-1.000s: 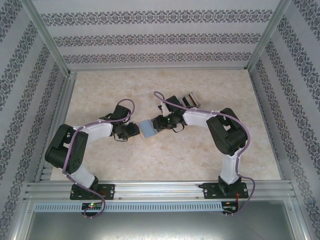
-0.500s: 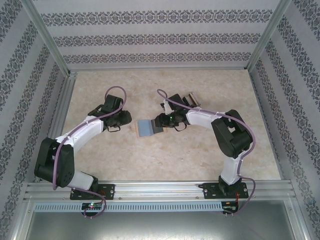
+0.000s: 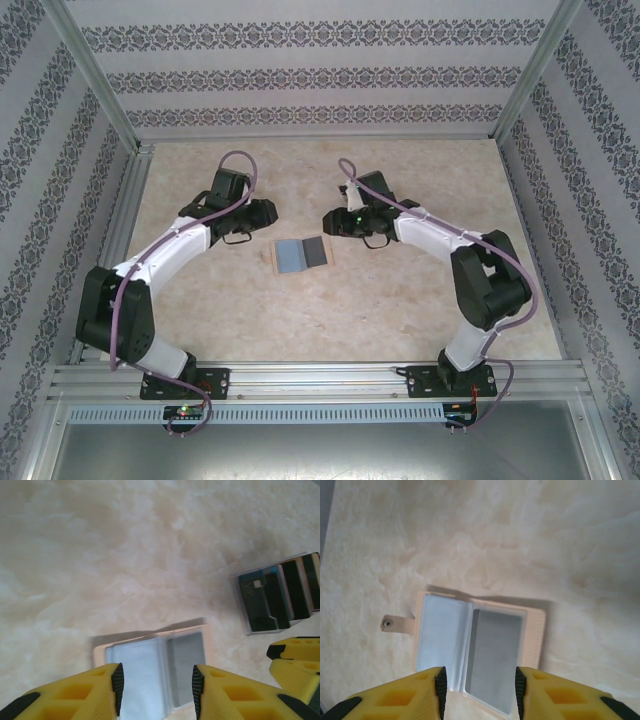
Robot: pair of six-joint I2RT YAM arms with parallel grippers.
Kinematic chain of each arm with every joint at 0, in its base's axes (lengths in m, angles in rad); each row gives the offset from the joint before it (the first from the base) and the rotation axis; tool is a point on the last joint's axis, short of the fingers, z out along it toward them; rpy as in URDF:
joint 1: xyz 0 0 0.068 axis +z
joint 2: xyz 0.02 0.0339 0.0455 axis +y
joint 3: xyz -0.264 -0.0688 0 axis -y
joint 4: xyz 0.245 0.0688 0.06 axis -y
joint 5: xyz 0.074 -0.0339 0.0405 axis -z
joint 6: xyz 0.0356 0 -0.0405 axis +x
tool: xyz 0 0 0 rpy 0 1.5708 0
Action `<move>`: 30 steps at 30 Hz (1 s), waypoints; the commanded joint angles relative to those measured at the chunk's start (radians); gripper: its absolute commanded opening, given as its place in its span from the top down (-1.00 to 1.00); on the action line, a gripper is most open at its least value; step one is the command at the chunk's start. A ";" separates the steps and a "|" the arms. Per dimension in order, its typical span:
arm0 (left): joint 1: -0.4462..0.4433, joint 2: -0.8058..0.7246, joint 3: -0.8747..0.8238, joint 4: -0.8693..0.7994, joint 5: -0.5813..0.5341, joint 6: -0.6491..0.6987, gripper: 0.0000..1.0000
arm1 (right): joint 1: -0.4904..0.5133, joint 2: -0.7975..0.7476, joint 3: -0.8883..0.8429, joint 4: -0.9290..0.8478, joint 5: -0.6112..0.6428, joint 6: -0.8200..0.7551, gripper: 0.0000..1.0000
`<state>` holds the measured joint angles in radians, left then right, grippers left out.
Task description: Put the credit cards into the card holder
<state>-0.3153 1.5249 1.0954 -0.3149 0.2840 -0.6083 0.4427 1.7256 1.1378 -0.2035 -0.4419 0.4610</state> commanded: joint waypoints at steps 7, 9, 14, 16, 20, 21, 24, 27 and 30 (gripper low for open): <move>-0.070 0.138 0.163 0.140 0.066 -0.033 0.14 | -0.163 -0.129 -0.006 -0.061 0.020 -0.069 0.12; -0.086 0.172 0.192 0.173 0.065 -0.051 0.14 | -0.199 -0.145 -0.004 -0.065 0.028 -0.076 0.11; -0.122 0.277 0.286 0.222 0.058 -0.100 0.13 | -0.292 -0.155 0.011 -0.080 0.043 -0.089 0.08; -0.136 0.319 0.319 0.236 0.060 -0.114 0.13 | -0.325 -0.152 0.014 -0.077 0.047 -0.090 0.09; -0.157 0.383 0.346 0.296 0.072 -0.149 0.13 | -0.371 -0.137 0.016 -0.072 0.070 -0.100 0.08; -0.160 0.395 0.349 0.312 0.071 -0.156 0.13 | -0.380 -0.131 0.020 -0.073 0.072 -0.105 0.09; -0.171 0.438 0.371 0.329 0.066 -0.177 0.13 | -0.409 -0.103 0.028 -0.061 0.056 -0.105 0.08; -0.187 0.480 0.396 0.343 0.063 -0.191 0.13 | -0.433 -0.075 0.030 -0.050 0.048 -0.113 0.07; -0.205 0.512 0.414 0.350 0.050 -0.203 0.13 | -0.450 -0.055 0.023 -0.030 0.022 -0.120 0.07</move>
<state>-0.4961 2.0148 1.4666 -0.0170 0.3393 -0.7799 0.0074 1.6497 1.1450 -0.2554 -0.3943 0.3664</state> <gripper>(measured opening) 0.434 0.464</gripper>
